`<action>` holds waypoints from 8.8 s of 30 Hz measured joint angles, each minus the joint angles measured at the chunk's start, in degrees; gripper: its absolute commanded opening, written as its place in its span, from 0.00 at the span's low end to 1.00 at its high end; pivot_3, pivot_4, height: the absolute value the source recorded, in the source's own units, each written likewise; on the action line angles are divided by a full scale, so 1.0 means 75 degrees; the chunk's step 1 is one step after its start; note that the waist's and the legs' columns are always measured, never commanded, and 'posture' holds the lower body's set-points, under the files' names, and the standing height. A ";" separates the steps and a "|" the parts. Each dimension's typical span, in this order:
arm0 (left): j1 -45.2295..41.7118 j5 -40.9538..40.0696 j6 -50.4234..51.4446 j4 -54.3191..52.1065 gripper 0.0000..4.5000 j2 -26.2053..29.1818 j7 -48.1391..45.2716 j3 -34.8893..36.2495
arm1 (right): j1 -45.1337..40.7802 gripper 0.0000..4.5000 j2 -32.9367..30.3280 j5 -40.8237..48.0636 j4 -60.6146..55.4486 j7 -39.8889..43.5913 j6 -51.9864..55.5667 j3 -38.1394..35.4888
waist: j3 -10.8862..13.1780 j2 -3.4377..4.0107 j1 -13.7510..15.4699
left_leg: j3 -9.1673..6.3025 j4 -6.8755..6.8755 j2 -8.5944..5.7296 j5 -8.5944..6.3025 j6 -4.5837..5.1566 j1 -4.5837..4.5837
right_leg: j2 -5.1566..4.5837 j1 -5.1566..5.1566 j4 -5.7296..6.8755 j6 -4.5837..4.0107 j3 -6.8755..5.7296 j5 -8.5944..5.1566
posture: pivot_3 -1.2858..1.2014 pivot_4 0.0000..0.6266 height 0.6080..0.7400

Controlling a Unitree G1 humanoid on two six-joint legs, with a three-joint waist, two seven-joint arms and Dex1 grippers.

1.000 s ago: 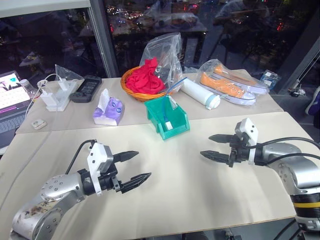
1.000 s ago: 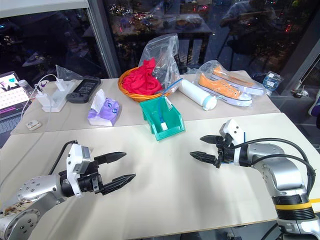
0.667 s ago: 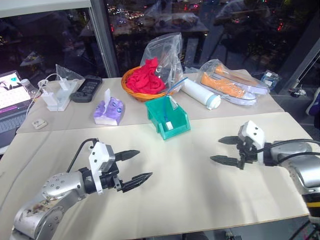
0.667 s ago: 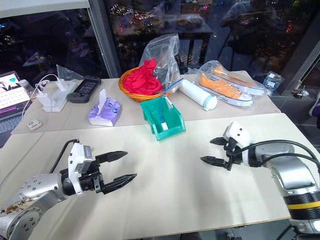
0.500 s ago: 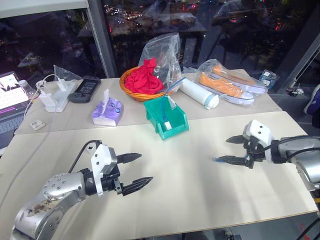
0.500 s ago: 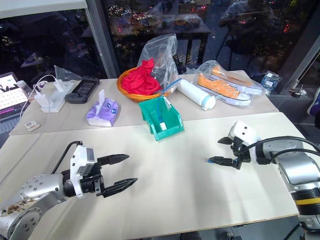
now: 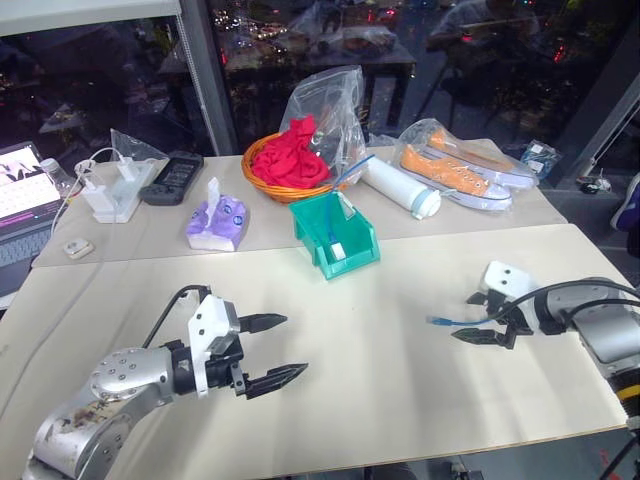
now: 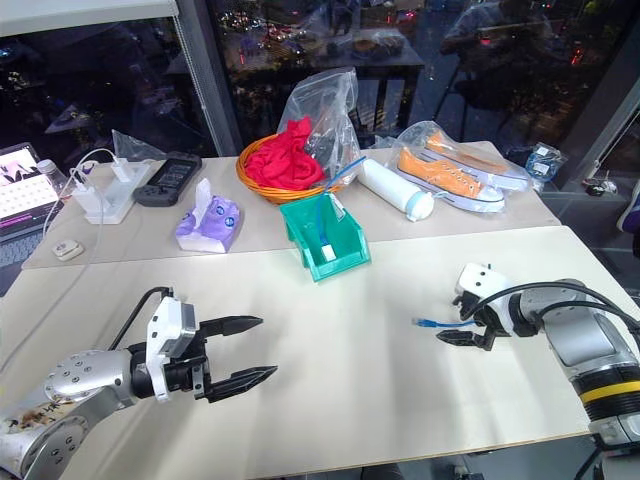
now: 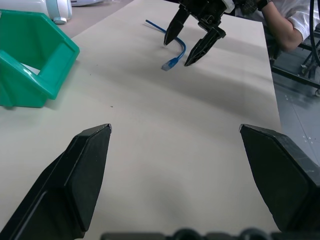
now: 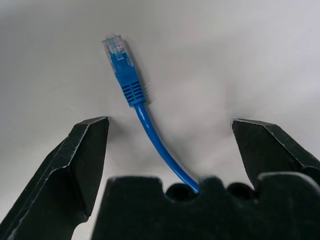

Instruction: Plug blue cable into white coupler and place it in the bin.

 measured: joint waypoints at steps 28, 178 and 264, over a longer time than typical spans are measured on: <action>-0.0048 0.0122 -0.0131 0.0001 1.00 0.0000 0.0209 0.0003 | 0.0685 0.24 0.0122 0.0106 -0.1233 0.0727 0.0028 0.0052 | 0.0001 -0.0002 -0.0030 | -0.0022 -0.0020 0.0001 -0.0009 0.0015 0.0097 | 0.0001 0.0119 -0.0052 0.0006 -0.0022 0.0000 | 0.52 0.24 0.94; -0.2787 0.3079 -0.1941 0.3810 0.02 -0.2557 -0.0297 -0.2683 | 0.3306 0.62 0.5182 1.1330 -0.5565 -1.1286 0.4338 -0.2222 | 0.0022 -0.0019 -0.0010 | -0.0065 0.0012 -0.0016 -0.0009 0.0017 0.0025 | -0.0008 0.0082 -0.0060 0.0030 -0.0045 0.0024 | 0.52 0.24 0.94; -0.1446 0.3004 -0.1279 0.2590 0.58 -0.2295 0.1901 -0.0693 | 0.2429 0.00 0.5099 0.9900 -0.5294 -1.0714 0.1941 -0.1853 | 0.0024 -0.0017 0.0017 | -0.0065 0.0004 -0.0015 -0.0009 0.0016 0.0020 | -0.0007 0.0073 -0.0064 0.0030 -0.0045 0.0024 | 0.52 0.24 0.94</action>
